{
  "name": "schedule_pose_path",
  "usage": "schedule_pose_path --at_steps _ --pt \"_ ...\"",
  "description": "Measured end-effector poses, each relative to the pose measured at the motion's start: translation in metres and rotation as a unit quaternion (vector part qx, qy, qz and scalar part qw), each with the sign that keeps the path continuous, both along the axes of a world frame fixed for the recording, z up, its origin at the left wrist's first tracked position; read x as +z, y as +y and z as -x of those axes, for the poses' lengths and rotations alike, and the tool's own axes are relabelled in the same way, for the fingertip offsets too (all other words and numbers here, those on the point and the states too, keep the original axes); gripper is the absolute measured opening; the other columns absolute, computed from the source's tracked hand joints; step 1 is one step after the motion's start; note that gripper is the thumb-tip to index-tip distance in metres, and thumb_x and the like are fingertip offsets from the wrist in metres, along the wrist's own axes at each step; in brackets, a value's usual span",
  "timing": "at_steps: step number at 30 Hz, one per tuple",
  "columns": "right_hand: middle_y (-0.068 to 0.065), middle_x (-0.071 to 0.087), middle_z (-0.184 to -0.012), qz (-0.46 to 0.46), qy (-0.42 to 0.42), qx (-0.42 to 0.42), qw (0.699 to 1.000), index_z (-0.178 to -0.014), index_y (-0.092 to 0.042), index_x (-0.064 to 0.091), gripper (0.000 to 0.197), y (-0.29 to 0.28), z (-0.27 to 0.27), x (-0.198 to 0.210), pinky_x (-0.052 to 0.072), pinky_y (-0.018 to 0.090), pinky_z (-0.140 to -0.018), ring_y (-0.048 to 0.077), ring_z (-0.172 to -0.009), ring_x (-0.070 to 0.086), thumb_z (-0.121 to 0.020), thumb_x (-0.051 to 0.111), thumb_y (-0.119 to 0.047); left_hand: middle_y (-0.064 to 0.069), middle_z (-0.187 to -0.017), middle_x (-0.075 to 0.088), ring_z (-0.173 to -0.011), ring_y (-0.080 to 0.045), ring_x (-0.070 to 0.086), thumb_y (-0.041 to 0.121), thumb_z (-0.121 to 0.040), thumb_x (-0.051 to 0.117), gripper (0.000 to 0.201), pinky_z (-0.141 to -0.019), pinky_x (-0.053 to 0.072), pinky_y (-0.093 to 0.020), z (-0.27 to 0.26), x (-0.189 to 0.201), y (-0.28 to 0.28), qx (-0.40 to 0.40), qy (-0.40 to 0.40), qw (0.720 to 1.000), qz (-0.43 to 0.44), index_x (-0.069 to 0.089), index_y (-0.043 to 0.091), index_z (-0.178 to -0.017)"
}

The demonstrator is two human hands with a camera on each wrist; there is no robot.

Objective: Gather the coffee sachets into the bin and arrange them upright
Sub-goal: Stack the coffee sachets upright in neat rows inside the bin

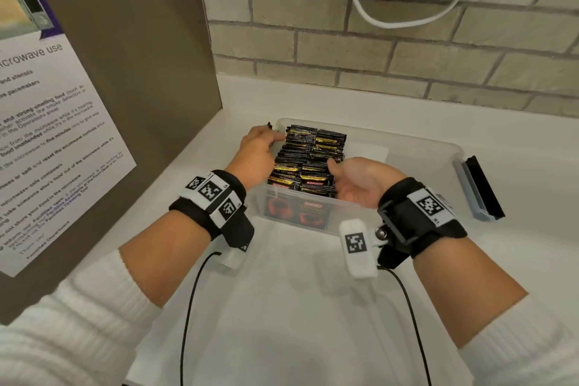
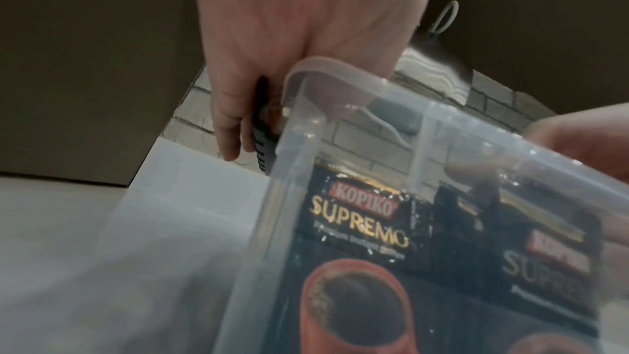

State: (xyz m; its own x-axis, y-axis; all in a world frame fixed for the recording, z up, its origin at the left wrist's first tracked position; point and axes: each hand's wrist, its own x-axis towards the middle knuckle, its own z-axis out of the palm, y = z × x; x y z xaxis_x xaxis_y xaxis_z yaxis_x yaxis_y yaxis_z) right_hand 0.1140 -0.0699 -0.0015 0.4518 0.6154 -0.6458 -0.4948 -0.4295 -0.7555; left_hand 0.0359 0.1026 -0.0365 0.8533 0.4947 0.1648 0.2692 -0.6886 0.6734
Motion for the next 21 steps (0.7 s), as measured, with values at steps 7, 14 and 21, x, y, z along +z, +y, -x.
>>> schedule_pose_path --at_steps 7,14,21 --pt "0.014 0.029 -0.152 0.149 -0.236 0.039 0.959 -0.147 -0.006 0.021 0.057 -0.001 -0.001 0.009 0.038 0.042 -0.108 0.031 -0.133 0.04 -0.099 0.039 -0.033 0.004 -0.146 0.035 -0.139 -0.019 0.012 0.03 -0.087 0.061 0.014 -0.109 0.012 -0.04 0.013 0.021 -0.002 -0.066 0.032 0.995 -0.071 0.07 0.021 -0.093" --pt "0.007 0.001 -0.159 0.203 -0.438 0.267 0.834 -0.15 -0.019 0.011 0.055 0.002 -0.006 0.011 0.011 0.033 -0.117 0.025 -0.146 0.011 -0.101 0.032 -0.032 0.009 -0.151 0.029 -0.143 -0.019 0.003 0.034 -0.077 0.072 0.013 -0.112 -0.002 -0.053 0.009 0.031 0.005 -0.125 0.19 0.954 -0.195 0.074 0.023 -0.083" --pt "0.017 -0.009 -0.157 0.239 -0.435 0.249 0.832 -0.148 0.0 0.002 0.053 0.018 -0.007 0.005 0.006 0.037 -0.118 0.032 -0.146 -0.002 -0.104 0.021 -0.021 0.002 -0.153 0.027 -0.145 -0.016 0.011 0.038 -0.098 0.035 0.047 -0.111 -0.007 -0.06 -0.013 0.04 -0.009 -0.123 0.255 0.937 -0.206 0.03 0.025 -0.143"
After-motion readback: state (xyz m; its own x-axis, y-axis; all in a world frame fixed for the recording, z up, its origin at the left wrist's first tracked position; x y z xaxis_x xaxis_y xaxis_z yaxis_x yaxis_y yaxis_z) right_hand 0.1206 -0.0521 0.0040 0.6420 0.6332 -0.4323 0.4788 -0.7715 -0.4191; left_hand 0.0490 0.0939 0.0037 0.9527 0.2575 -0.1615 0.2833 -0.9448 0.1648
